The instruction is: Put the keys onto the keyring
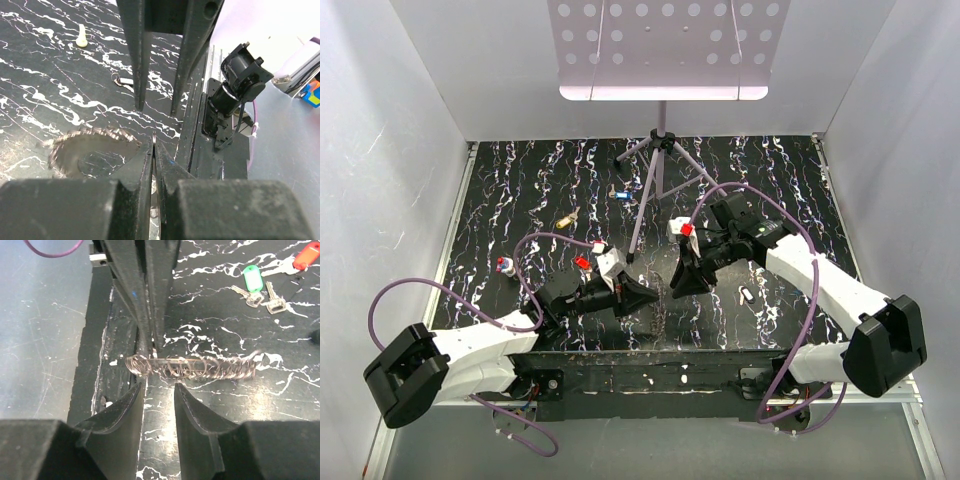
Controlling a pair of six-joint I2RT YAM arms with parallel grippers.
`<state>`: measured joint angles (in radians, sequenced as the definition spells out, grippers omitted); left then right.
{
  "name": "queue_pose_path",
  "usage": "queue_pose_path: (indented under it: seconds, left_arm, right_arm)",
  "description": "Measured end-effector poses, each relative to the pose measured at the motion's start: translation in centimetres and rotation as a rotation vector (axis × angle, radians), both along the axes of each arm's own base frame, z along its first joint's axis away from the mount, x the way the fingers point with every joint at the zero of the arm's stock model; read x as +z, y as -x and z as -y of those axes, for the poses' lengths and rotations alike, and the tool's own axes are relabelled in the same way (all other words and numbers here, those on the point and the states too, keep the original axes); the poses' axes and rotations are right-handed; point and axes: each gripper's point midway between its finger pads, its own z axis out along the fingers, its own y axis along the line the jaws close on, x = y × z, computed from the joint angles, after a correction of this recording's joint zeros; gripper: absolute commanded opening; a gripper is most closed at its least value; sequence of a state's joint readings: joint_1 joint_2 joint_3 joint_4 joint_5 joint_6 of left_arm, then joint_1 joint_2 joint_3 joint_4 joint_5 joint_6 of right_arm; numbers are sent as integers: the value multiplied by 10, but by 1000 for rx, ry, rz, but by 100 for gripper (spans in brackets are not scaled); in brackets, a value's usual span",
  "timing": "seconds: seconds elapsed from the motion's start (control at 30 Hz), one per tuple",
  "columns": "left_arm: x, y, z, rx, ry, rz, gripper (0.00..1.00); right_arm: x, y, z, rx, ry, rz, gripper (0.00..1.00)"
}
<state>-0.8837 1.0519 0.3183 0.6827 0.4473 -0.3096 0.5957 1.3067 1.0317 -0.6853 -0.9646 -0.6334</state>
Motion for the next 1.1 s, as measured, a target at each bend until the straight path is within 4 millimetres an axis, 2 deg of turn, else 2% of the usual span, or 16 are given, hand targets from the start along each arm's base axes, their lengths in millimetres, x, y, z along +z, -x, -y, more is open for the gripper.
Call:
queue_pose_path:
  seconds: [0.33, 0.63, 1.1]
  left_arm:
    - [9, 3, -5, 37, 123, -81, 0]
    - [29, 1, -8, 67, 245, -139, 0]
    - [29, -3, -5, 79, 276, -196, 0]
  right_arm:
    - [16, 13, -4, 50, -69, -54, 40]
    - [30, 15, -10, 53, -110, -105, 38]
    - [40, 17, -16, 58, -147, -184, 29]
